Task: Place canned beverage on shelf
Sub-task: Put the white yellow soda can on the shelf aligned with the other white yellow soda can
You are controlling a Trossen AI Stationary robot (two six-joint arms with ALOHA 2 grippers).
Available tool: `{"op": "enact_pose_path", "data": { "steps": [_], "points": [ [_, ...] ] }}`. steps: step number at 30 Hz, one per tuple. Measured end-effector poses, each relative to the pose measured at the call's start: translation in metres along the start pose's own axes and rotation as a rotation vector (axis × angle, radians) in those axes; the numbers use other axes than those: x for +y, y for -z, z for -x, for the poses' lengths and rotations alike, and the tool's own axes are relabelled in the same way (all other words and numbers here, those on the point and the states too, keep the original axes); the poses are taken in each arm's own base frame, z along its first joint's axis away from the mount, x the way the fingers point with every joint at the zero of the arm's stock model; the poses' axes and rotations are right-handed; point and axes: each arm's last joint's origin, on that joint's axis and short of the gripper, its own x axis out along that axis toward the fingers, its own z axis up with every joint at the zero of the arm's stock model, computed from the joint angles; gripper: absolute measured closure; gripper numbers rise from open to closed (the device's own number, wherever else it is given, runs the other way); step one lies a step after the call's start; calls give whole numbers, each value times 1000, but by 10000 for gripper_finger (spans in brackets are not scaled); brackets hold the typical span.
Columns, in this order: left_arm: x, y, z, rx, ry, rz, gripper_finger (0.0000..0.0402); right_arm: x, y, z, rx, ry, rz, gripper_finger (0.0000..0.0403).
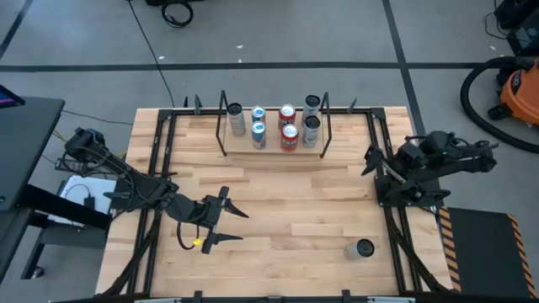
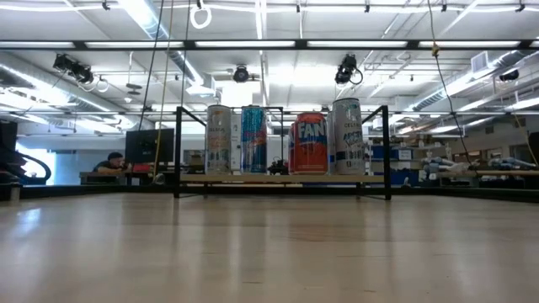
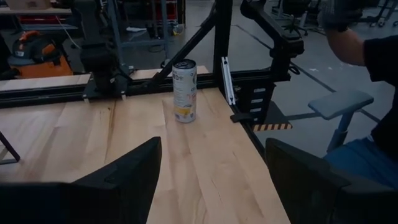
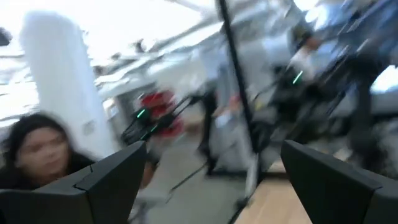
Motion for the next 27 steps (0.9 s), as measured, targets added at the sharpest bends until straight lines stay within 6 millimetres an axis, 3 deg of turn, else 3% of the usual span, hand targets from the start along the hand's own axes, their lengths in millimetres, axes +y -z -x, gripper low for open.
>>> {"op": "enact_pose_path", "data": {
  "steps": [5,11,18,27],
  "points": [
    [0,0,0,0,0,18,115,-3,19,-7,188,-26,-125,21],
    [0,0,0,-2,0,34,115,1,29,-18,262,-48,-169,21],
    [0,0,0,-4,1,82,115,3,46,-22,410,4,-347,21],
    [0,0,0,-4,1,83,115,15,61,-32,504,20,-317,21]
  ]
}}
